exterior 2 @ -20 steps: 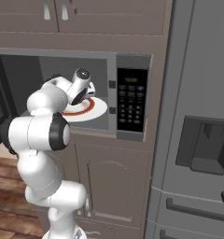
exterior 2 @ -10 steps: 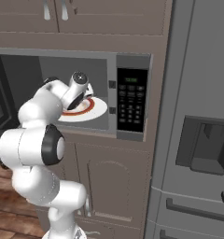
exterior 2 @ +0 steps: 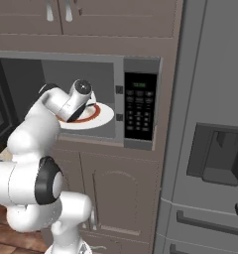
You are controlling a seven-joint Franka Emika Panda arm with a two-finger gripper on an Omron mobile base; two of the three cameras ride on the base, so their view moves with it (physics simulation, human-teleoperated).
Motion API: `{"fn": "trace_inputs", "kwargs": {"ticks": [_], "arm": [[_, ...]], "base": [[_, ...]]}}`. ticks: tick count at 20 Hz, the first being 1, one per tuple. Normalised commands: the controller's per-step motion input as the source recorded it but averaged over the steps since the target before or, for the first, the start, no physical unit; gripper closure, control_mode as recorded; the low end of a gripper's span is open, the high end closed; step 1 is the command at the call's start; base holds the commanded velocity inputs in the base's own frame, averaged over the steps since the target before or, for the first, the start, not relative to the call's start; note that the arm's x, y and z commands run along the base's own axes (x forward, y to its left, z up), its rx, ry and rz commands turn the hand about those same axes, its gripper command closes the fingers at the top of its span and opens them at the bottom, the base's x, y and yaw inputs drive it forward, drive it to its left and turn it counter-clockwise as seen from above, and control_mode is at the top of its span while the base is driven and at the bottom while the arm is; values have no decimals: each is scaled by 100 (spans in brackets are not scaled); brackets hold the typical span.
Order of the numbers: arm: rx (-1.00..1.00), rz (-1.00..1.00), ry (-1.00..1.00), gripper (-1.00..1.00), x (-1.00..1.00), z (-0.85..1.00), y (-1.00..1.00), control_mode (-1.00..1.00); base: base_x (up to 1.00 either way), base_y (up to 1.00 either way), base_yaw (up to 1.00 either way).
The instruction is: Retrieve the reheated potato from the microwave, then place the potato, cheese, and condiment on the cutting board.
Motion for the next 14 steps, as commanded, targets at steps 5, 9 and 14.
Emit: {"fn": "trace_inputs", "kwargs": {"ticks": [5,9,14], "arm": [[0,0,0,100,-62,33,-4,-100],[0,0,0,100,-67,28,-4,-100],[0,-1,3,100,-63,31,-5,-100]], "base": [[0,0,0],[0,0,0],[0,0,0]]}}
